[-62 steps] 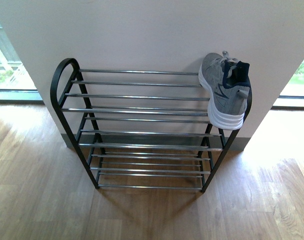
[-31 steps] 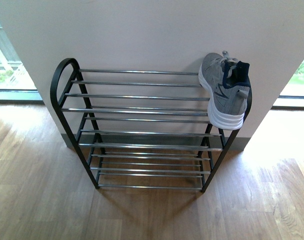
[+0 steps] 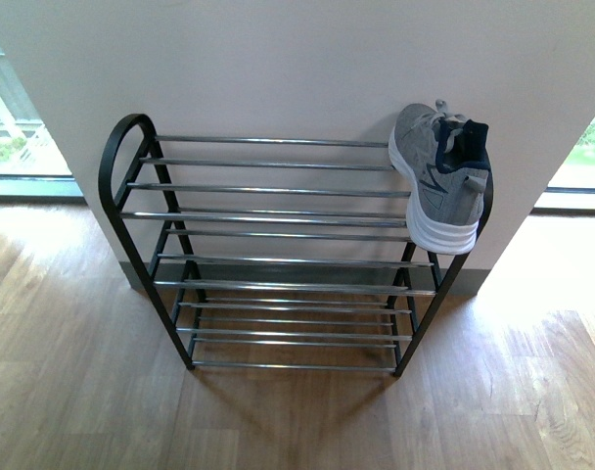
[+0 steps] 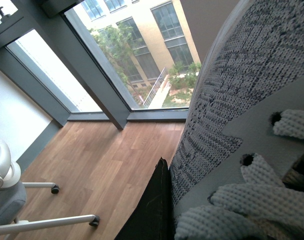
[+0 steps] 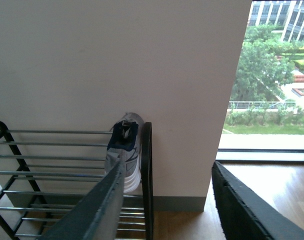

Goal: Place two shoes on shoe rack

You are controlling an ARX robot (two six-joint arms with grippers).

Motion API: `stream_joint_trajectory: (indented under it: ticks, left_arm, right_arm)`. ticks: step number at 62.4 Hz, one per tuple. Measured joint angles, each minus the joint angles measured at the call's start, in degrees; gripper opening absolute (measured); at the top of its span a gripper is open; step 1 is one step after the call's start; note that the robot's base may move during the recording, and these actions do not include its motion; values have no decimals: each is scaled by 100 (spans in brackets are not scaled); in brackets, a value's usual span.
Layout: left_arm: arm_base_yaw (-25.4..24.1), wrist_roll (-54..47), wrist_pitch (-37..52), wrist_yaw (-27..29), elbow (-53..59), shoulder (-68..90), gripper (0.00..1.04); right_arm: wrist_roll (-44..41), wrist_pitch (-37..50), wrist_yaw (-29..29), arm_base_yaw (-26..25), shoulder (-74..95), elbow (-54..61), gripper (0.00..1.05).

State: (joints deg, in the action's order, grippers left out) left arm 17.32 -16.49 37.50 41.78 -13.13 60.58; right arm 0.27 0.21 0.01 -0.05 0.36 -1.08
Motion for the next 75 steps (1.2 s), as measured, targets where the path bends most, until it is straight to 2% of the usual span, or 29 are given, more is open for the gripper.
stream_joint_trajectory:
  ticks: [5,7,12,30,39,45,49,57,68,75]
  left_arm:
    - [0,0,0,2,0,0,2]
    - [-7,2,0,2,0,0,2]
    - [-17,0,0,52,0,0,2]
    - [35,107,-20,-92,-7,-9,2]
    - [61,2011,-1008,-308,-319,17,2]
    - [136,3224,-1244,-452,-756,352,2]
    - [229,4072,-1320,-704,-1202,750,2]
    - [404,5700,-1650,-1606,-2441,2118,2]
    - [404,6815,-2710,-2428,-3659,3646,2]
    - [411,6975,-3449,-2712,-4424,4489,2]
  right_arm:
    - [0,-2,0,0,-4,0,76]
    - [0,-2,-22,-2,-4,0,86]
    - [2,-2,-22,-2,-7,0,97]
    - [2,-13,35,0,-9,0,96]
    - [0,-13,17,0,-9,0,96]
    - [0,-13,13,2,-9,0,96]
    - [0,-13,9,2,-9,0,96]
    - [0,-13,2,2,-9,0,96]
    - [0,-13,2,2,-9,0,96]
    - [0,-13,2,2,-9,0,96]
